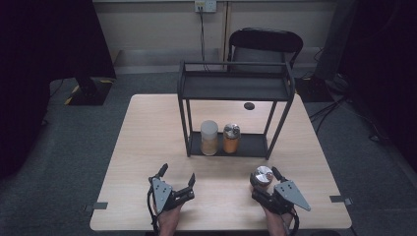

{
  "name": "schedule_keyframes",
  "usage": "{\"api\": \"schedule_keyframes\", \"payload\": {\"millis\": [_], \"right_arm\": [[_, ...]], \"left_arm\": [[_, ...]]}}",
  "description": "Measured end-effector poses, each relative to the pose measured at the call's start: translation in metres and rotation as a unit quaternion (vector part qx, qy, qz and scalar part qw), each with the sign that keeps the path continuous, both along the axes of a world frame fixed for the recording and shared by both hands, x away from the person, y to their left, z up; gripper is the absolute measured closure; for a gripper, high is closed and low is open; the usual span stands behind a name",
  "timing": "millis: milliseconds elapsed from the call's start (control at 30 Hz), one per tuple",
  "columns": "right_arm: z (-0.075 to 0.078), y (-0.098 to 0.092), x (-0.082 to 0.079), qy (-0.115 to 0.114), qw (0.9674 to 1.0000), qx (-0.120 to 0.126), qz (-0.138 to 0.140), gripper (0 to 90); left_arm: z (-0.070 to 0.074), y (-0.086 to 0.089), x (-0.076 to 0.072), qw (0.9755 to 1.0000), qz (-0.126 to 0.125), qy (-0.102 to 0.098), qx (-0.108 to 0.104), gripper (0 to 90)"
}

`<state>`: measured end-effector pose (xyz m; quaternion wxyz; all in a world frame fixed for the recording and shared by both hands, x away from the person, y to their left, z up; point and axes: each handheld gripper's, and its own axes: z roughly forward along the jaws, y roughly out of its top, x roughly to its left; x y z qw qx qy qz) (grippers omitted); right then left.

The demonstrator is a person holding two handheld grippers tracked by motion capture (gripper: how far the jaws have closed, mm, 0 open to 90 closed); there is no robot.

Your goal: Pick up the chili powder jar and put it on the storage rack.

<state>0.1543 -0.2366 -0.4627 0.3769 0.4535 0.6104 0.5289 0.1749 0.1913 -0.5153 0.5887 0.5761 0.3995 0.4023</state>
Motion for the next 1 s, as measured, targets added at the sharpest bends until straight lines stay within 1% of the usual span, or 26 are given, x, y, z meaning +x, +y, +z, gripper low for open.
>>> {"api": "schedule_keyframes", "payload": {"millis": [67, 167, 333, 467, 533, 700, 800, 1000], "right_arm": [[-0.0005, 0.0005, 0.0002, 0.002, 1.0000, -0.001, 0.000, 23.3], [-0.0015, 0.0006, 0.0003, 0.004, 1.0000, 0.004, -0.001, 24.5], [-0.0012, 0.0012, 0.0015, 0.008, 1.0000, 0.002, -0.002, 26.1], [0.0006, 0.0023, 0.0021, 0.012, 0.9999, -0.007, -0.002, 28.0], [0.0008, 0.0014, 0.0018, 0.014, 0.9999, -0.003, -0.004, 28.3], [0.0004, 0.0005, 0.0027, 0.019, 0.9998, -0.003, -0.005, 31.1], [0.0001, 0.0011, 0.0021, 0.018, 0.9998, -0.002, -0.007, 32.9], [-0.0003, 0.0021, 0.0014, 0.015, 0.9998, -0.003, -0.009, 33.8]], "left_arm": [[0.0001, 0.0001, -0.0001, 1.0000, 0.000, 0.000, 0.001, 2.0], [0.0001, 0.0002, 0.0000, 1.0000, 0.000, 0.000, 0.001, 2.0], [0.0001, 0.0001, -0.0001, 1.0000, 0.000, 0.000, 0.001, 2.0], [0.0000, 0.0001, -0.0002, 1.0000, 0.000, 0.000, 0.001, 2.0], [0.0000, 0.0001, -0.0002, 1.0000, 0.000, 0.000, 0.001, 2.0], [0.0001, 0.0000, -0.0001, 1.0000, 0.000, 0.000, 0.001, 2.0], [0.0001, 0.0001, -0.0001, 1.0000, 0.000, 0.000, 0.001, 2.0], [0.0001, 0.0000, -0.0001, 1.0000, 0.000, 0.000, 0.001, 2.0]]}}
